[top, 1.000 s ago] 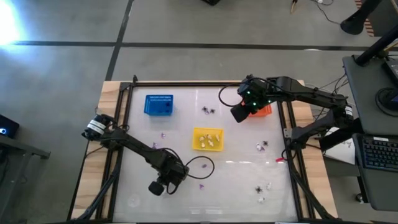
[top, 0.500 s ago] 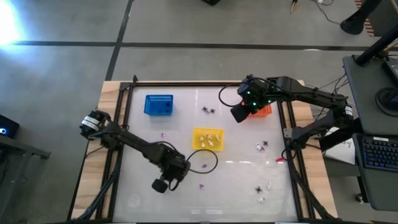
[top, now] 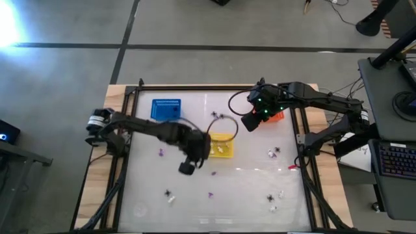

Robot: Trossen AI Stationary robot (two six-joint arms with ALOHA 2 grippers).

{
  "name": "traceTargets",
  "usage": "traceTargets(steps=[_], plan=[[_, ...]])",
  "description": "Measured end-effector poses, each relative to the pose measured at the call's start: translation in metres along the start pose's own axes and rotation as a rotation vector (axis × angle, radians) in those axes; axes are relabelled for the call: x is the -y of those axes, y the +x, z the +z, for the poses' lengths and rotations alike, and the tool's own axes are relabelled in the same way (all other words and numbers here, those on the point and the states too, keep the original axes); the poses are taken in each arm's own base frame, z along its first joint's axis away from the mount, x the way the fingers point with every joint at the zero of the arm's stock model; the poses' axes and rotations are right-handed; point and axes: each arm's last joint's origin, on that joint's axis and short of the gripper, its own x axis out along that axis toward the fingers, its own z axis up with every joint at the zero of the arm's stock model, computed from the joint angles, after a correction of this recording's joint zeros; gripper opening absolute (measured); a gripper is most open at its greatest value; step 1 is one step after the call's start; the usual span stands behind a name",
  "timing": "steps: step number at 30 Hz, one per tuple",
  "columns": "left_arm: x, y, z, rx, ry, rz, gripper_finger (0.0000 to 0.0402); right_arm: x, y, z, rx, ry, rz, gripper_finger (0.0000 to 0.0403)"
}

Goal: Sort Halloween decoration
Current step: Put the white skeleton toy into the yellow bin

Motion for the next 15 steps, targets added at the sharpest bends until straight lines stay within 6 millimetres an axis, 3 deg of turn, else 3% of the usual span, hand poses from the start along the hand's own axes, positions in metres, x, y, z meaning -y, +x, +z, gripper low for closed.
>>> traceTargets(steps=[9,15], plan=[[-0.043,-0.015,0.002,0.080,-0.009,0.013,0.0000,0.000,0.000,0.000,0.000,-0.013,-0.001,0.0098],[-0.062,-0.012,-0.007,0.101,-0.030,0.018,0.0000,0.000,0.000,0.000,0.002,-0.034,-0.004,0.0098]])
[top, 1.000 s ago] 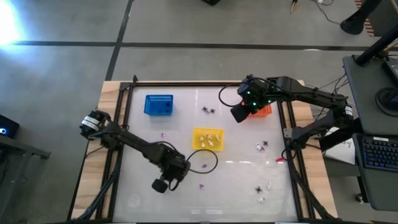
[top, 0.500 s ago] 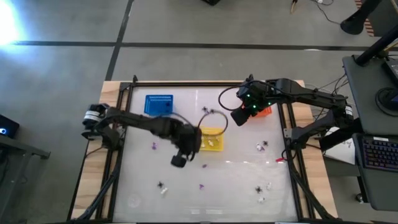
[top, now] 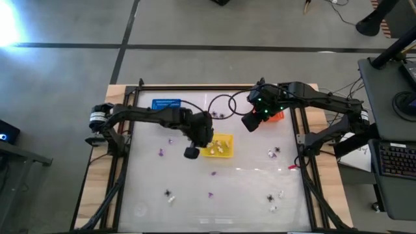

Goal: Sort Halloween decoration
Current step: Put the white skeleton toy into the yellow bin, then put the purple witch hat toy into the orange bin

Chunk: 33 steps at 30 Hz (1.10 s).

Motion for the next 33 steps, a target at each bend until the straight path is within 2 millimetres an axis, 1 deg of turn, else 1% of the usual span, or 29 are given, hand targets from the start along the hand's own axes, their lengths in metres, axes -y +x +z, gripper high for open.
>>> traceTargets(steps=[2,6,9,13,16,19,22,26,30,33], plan=[[-0.007,0.003,-0.002,0.001,0.001,0.009,0.0000,0.001,0.000,0.000,0.014,-0.003,-0.018,0.0098],[-0.019,0.018,-0.009,-0.047,-0.025,0.005,0.0000,0.001,0.000,0.001,0.032,-0.002,-0.045,0.0098],[-0.024,0.029,-0.010,-0.065,-0.033,-0.013,0.0000,0.001,0.002,0.002,0.029,-0.009,-0.048,0.0098],[-0.028,0.036,-0.007,-0.041,-0.028,-0.054,0.0002,0.001,0.003,0.002,0.027,-0.014,-0.049,0.0098],[-0.030,0.040,-0.007,-0.034,-0.026,-0.057,0.0015,0.001,0.003,0.002,0.027,-0.015,-0.050,0.0098],[-0.032,0.044,-0.009,-0.047,-0.030,-0.056,0.0036,0.000,0.003,0.000,0.023,-0.020,-0.050,0.0098],[-0.034,0.044,-0.010,-0.054,-0.033,-0.045,0.0062,-0.001,0.005,-0.003,0.001,-0.030,-0.059,0.0098],[-0.036,0.041,-0.008,-0.068,-0.031,-0.014,0.0096,-0.002,0.007,-0.015,-0.074,-0.054,-0.098,0.0098],[-0.038,0.032,-0.001,-0.079,-0.005,0.009,0.0121,-0.008,0.013,-0.025,-0.115,-0.093,-0.105,0.0098],[-0.038,0.019,0.006,-0.131,0.009,0.037,0.0128,-0.014,0.020,-0.035,-0.137,-0.162,-0.095,0.0098]])
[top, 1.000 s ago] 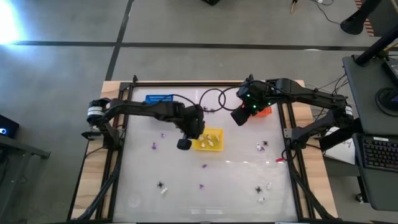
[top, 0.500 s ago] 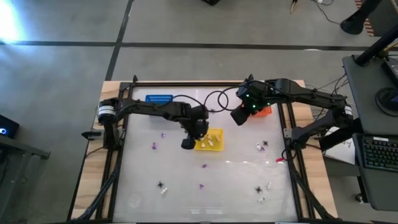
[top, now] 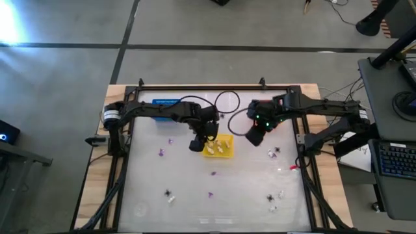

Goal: Sort Halloween decoration
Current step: Put the purple witch hat toy into the orange bin

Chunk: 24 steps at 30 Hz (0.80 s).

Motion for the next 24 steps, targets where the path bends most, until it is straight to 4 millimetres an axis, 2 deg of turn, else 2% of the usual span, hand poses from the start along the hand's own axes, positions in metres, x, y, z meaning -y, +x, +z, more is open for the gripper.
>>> traceTargets(steps=[7,16,20,24], plan=[[-0.002,-0.034,0.002,-0.108,-0.030,-0.026,0.0130,-0.026,0.023,-0.010,0.042,-0.166,0.115,0.0098],[-0.002,-0.040,-0.015,-0.266,-0.082,-0.032,0.0130,-0.051,0.041,-0.019,0.104,-0.278,0.219,0.0098],[-0.005,-0.050,-0.023,-0.341,-0.088,0.034,0.0130,-0.066,0.061,-0.018,0.125,-0.328,0.248,0.0098],[-0.007,-0.070,-0.029,-0.329,-0.104,0.074,0.0130,-0.080,0.090,-0.012,0.148,-0.380,0.267,0.0098]])
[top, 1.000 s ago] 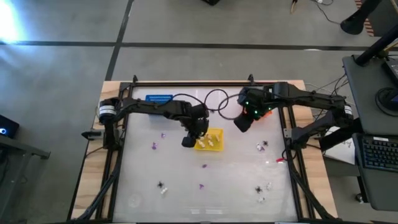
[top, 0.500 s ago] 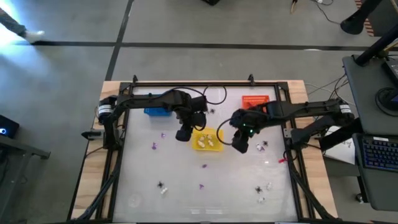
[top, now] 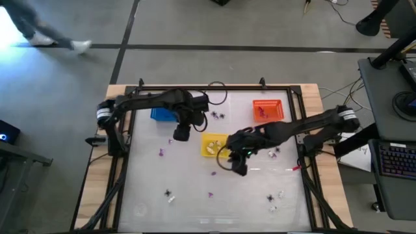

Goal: Sort Halloween decoration
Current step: Put the purple witch hat toy into the orange bin

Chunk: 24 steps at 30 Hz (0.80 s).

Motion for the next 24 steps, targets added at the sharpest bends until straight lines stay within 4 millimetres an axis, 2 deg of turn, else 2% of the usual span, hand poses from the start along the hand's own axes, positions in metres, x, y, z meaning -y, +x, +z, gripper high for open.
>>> traceTargets(steps=[7,12,17,24], plan=[[-0.001,-0.040,-0.026,0.093,-0.083,0.040,0.0130,0.000,0.054,-0.004,-0.116,-0.034,-0.043,0.0098],[0.007,-0.070,-0.045,0.185,-0.138,0.071,0.0130,-0.010,0.085,-0.011,-0.178,-0.115,-0.040,0.0098],[0.015,-0.092,-0.063,0.262,-0.175,0.093,0.0130,-0.022,0.107,-0.012,-0.163,-0.235,0.017,0.0098],[0.023,-0.110,-0.082,0.330,-0.196,0.112,0.0130,-0.023,0.125,-0.005,-0.133,-0.254,0.015,0.0098]])
